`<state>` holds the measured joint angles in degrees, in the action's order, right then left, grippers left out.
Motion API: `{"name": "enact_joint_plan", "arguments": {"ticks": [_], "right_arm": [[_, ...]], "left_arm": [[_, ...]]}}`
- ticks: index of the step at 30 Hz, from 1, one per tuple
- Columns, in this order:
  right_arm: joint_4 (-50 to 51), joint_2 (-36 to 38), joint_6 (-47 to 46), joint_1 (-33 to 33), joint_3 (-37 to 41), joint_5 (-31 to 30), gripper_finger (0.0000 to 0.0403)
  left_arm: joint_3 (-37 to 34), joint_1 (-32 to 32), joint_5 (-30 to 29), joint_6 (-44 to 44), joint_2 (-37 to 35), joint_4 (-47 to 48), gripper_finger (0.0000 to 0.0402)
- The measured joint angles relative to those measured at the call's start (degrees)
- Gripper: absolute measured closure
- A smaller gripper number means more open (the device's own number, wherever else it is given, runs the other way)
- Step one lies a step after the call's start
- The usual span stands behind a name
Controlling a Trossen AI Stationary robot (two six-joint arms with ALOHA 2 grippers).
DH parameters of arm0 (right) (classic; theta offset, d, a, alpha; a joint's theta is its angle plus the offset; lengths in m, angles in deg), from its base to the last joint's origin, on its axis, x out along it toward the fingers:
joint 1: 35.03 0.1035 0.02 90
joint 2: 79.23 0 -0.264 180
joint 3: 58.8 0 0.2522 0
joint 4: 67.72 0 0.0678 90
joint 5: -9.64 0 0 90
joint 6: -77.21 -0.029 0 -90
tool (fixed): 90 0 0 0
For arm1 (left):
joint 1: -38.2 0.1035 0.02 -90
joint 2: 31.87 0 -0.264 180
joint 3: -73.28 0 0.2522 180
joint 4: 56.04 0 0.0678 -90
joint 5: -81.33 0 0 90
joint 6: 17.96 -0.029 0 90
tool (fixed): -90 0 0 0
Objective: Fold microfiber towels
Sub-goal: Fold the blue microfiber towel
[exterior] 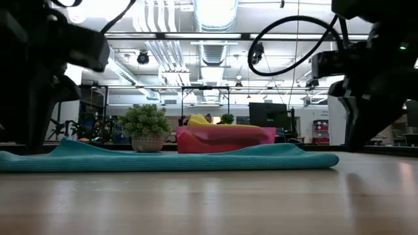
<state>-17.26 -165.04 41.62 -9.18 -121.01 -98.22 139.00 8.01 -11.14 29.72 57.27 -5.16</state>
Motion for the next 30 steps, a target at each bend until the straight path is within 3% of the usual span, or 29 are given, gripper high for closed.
{"name": "enact_joint_plan", "arguments": {"ticks": [4, 9, 30], "right_arm": [[0.01, 0.92, -10.05, -2.47, 0.00, 0.45, 0.0390], [-0.34, 2.35, -15.19, -4.98, 0.00, 0.59, 0.0356], [-15.83, 4.32, -18.92, -13.47, 4.95, 6.35, 0.0125]], "left_arm": [[0.04, 0.00, -1.04, -0.02, -1.18, -0.39, 0.0308], [0.04, 0.02, -4.05, -0.01, -1.04, -0.65, 0.0308], [0.09, 0.07, -7.12, 0.04, -0.99, -1.15, 0.0308]]}}
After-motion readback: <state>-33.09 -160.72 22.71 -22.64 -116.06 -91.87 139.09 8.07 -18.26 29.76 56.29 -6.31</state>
